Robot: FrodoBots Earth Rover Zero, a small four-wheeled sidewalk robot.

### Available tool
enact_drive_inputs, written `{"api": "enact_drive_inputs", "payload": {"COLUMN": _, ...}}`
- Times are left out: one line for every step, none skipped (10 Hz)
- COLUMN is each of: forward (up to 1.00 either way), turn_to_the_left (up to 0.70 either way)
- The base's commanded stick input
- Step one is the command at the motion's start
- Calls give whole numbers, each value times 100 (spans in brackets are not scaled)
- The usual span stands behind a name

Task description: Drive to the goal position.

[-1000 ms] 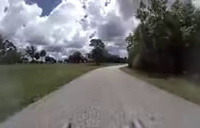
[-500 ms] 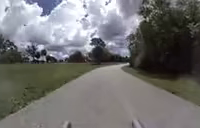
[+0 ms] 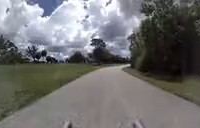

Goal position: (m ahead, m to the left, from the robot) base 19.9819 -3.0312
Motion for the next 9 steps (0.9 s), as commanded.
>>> {"api": "enact_drive_inputs", "payload": {"forward": 70, "turn_to_the_left": 1}}
{"api": "enact_drive_inputs", "payload": {"forward": 70, "turn_to_the_left": 1}}
{"api": "enact_drive_inputs", "payload": {"forward": 70, "turn_to_the_left": 1}}
{"api": "enact_drive_inputs", "payload": {"forward": 70, "turn_to_the_left": 1}}
{"api": "enact_drive_inputs", "payload": {"forward": 70, "turn_to_the_left": 1}}
{"api": "enact_drive_inputs", "payload": {"forward": 70, "turn_to_the_left": 1}}
{"api": "enact_drive_inputs", "payload": {"forward": 70, "turn_to_the_left": 1}}
{"api": "enact_drive_inputs", "payload": {"forward": 70, "turn_to_the_left": 1}}
{"api": "enact_drive_inputs", "payload": {"forward": 70, "turn_to_the_left": 1}}
